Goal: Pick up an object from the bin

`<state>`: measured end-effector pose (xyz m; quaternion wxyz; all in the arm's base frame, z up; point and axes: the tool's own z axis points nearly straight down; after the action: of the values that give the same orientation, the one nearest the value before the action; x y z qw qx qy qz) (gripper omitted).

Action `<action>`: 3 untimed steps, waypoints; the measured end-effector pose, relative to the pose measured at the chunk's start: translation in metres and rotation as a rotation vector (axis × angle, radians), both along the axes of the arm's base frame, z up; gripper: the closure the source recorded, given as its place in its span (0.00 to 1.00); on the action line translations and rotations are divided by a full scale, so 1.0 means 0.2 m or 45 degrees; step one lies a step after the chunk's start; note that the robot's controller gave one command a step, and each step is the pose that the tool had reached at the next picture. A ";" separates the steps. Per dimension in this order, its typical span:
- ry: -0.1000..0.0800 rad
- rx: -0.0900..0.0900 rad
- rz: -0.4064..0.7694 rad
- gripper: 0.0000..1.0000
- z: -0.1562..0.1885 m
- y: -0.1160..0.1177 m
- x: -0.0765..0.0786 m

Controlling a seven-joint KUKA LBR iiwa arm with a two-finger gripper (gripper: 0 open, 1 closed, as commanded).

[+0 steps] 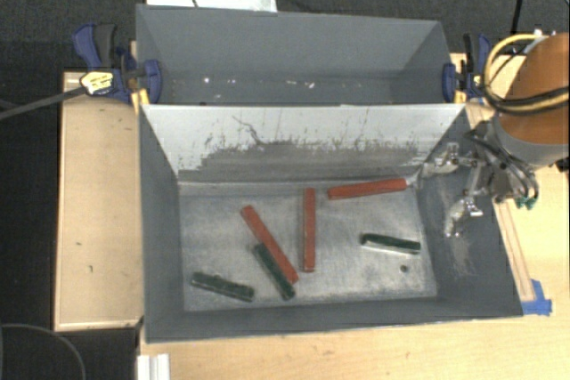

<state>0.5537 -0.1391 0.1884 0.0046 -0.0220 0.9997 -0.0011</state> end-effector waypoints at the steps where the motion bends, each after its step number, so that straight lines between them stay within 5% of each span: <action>1: 0.006 0.003 -0.072 0.00 -0.27 0.06 0.01; 2: -0.004 -0.002 0.140 1.00 -0.57 0.12 -0.09; 3: -0.004 -0.002 0.142 1.00 -0.57 0.12 -0.09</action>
Offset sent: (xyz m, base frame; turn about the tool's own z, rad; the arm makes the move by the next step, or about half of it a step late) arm -0.0209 0.0253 -0.1184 -0.1093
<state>0.5366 -0.1146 0.0740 0.0063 -0.0775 0.9970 -0.0018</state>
